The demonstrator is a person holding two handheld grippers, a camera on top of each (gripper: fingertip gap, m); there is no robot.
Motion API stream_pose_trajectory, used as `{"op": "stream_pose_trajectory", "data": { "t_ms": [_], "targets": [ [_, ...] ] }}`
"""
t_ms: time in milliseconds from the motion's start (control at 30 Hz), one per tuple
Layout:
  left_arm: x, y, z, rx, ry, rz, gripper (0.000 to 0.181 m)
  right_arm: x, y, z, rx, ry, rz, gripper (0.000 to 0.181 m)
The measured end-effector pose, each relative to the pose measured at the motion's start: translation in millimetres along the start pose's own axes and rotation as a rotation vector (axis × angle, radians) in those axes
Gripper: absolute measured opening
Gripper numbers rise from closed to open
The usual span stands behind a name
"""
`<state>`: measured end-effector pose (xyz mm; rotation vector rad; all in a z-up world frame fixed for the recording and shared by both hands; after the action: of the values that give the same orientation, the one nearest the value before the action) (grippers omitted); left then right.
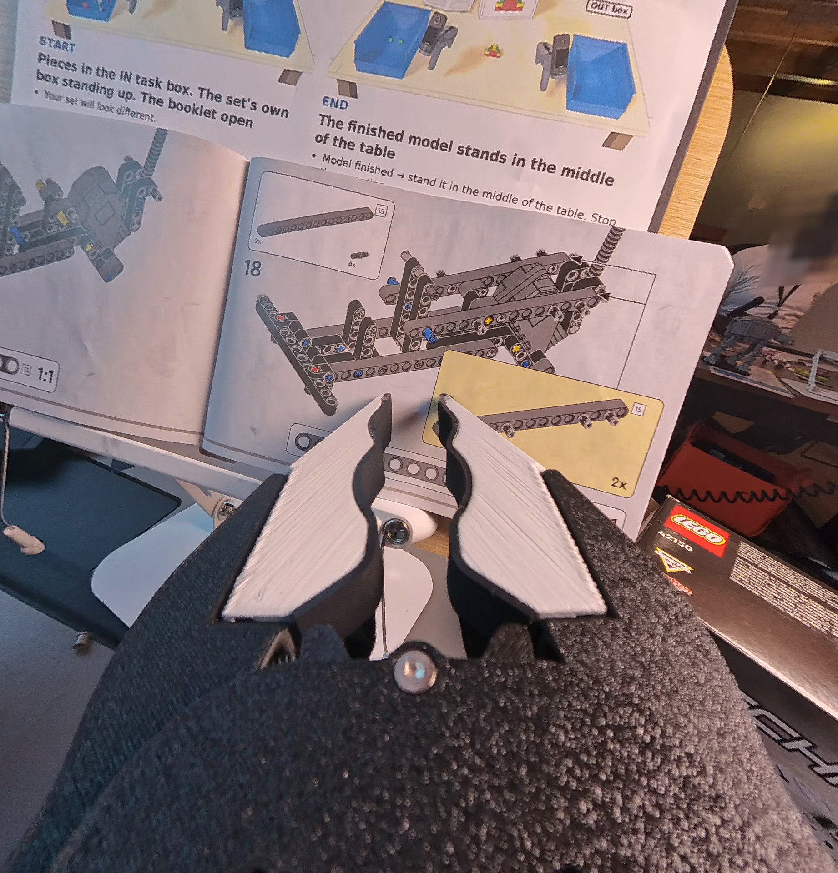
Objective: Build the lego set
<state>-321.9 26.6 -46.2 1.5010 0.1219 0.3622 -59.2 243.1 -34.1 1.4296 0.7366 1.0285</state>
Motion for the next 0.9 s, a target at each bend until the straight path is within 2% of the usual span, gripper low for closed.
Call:
{"op": "stream_pose_trajectory", "data": {
  "t_ms": [633,900],
  "targets": [
    [0,2,2,0.021,0.034,-0.031,0.002,11,5,7,0.009,-0.008,-0.022,0.036],
    [1,1,2,0.031,0.044,-0.037,0.002,8,16,7,0.048,0.004,0.001,0.030]
  ]
}}
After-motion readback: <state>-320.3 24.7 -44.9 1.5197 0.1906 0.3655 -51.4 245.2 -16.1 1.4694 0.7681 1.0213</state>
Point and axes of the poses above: each gripper's, where its closed fingertips meet, z back along the fingers, y out of its top, x = y × z across the jaws, the point moved 10 cm from there along z, back along the fingers, and after that the axes turned 13 degrees about y, right-handed, at the moved point
